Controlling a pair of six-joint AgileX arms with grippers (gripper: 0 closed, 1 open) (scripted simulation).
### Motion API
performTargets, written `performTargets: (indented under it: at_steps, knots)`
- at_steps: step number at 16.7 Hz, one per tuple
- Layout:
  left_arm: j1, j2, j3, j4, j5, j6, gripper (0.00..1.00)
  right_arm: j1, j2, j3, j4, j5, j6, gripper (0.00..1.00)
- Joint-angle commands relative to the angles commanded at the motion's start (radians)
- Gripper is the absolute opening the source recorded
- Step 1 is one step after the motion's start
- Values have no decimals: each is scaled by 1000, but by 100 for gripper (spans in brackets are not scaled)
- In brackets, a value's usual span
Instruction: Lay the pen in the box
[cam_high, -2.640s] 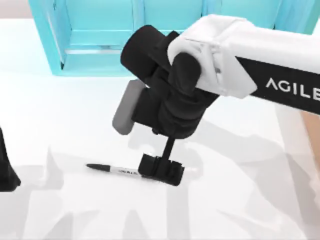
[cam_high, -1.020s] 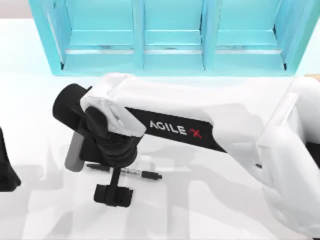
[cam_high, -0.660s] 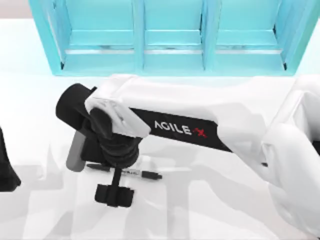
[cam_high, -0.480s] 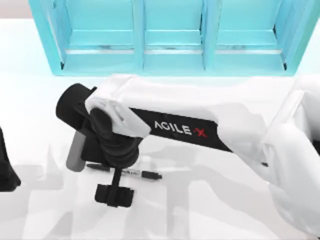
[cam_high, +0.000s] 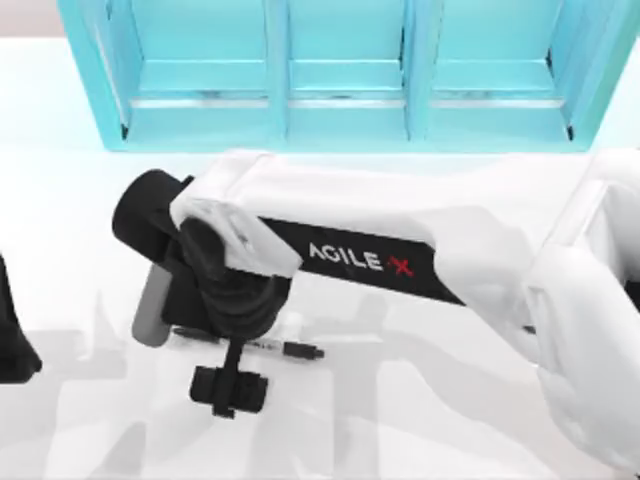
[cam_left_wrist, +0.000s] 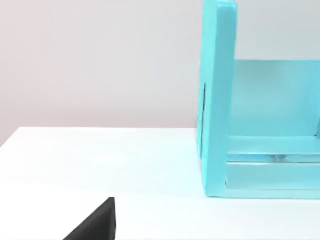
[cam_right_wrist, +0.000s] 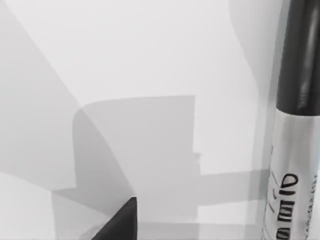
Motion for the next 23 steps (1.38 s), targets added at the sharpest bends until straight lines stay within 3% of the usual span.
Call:
performTargets:
  at_steps: [3, 4, 11, 12, 14, 23]
  knots:
    - [0, 0, 0, 0, 0, 0, 100, 0, 0, 0, 0, 0, 0, 2]
    - [0, 0, 0, 0, 0, 0, 100, 0, 0, 0, 0, 0, 0, 0]
    - [0, 0, 0, 0, 0, 0, 100, 0, 0, 0, 0, 0, 0, 0]
    - [0, 0, 0, 0, 0, 0, 100, 17, -79, -9, -48, -62, 42, 0]
    - [0, 0, 0, 0, 0, 0, 100, 21, -78, 7, -64, -61, 39, 0]
    - [0, 0, 0, 0, 0, 0, 100, 16, -95, 333, -410, -62, 41, 0]
